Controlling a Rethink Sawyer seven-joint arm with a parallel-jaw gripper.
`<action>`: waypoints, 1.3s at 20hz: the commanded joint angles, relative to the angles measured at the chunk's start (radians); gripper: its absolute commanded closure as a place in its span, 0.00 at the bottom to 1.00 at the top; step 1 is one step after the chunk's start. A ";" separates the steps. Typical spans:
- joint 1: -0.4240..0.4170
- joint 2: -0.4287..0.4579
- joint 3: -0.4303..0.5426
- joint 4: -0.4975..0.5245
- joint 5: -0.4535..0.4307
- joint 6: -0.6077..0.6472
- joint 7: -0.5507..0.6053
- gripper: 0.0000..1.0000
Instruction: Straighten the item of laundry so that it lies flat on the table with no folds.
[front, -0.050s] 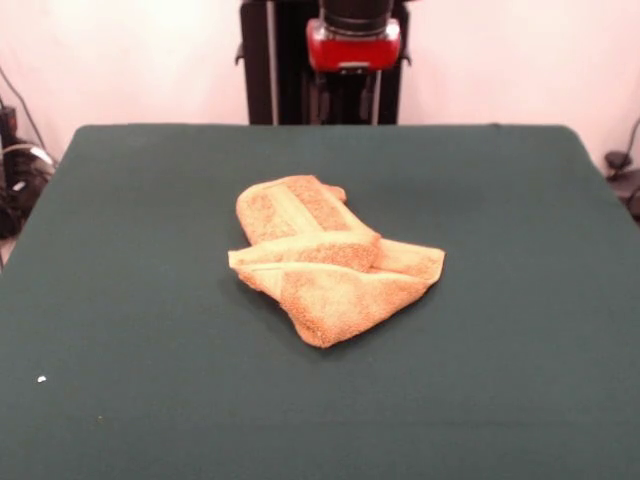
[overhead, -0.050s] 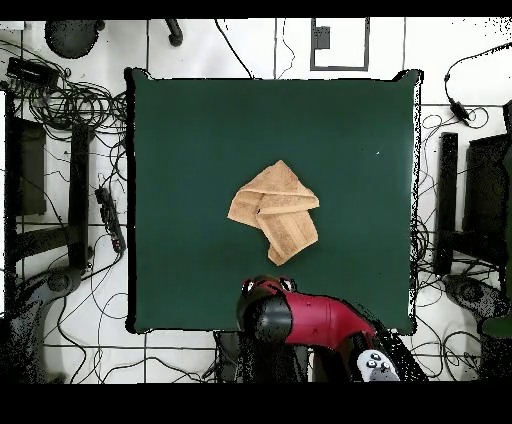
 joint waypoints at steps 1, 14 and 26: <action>0.008 0.090 0.124 -0.105 -0.045 -0.094 0.077 0.00; 0.024 0.232 0.121 -0.196 -0.062 -0.176 0.105 0.00; 0.014 0.239 0.147 -0.243 -0.092 -0.151 0.075 0.00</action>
